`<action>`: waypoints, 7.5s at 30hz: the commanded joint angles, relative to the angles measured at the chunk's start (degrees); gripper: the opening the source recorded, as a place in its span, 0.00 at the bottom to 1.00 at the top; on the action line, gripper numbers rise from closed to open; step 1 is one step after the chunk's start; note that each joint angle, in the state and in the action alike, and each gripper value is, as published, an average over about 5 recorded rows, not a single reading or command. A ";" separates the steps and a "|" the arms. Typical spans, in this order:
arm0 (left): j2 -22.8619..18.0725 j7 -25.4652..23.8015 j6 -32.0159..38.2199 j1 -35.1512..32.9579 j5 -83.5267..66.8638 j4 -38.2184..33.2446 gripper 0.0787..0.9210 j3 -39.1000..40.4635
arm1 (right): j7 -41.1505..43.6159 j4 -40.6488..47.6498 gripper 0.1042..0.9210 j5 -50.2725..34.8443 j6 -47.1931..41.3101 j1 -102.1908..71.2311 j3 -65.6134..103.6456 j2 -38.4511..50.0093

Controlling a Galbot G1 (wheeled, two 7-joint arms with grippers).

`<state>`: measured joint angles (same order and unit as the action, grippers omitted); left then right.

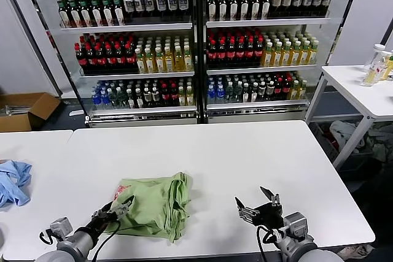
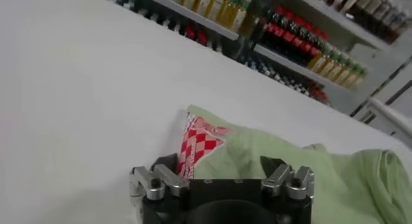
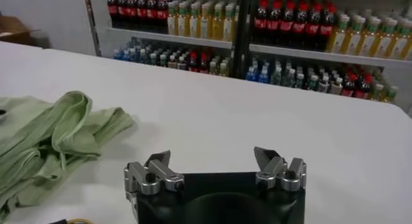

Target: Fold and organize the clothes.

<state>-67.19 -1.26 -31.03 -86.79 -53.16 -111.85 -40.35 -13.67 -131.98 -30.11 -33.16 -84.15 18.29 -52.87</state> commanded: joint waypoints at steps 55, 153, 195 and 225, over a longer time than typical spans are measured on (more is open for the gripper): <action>7.77 0.38 4.50 -4.65 28.42 -16.00 0.03 0.50 | 0.63 -4.40 0.88 3.71 0.15 -5.79 2.00 -2.25; -1.33 3.92 10.91 -0.73 13.09 -11.02 0.88 2.55 | -3.99 28.04 0.41 -9.00 2.34 25.74 -17.09 -17.26; -2.50 4.72 16.46 -3.24 27.63 -12.30 0.88 3.99 | 0.43 11.18 0.64 16.06 25.31 3.45 -0.12 -10.35; -5.02 4.47 18.13 -6.39 32.73 -14.75 0.88 4.83 | 0.19 3.94 0.88 15.98 25.91 -5.94 6.86 -11.31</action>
<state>-72.00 3.24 -13.07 -92.98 -21.20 -126.33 -35.49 -13.19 -126.00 -14.33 -7.60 -87.94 23.72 -64.34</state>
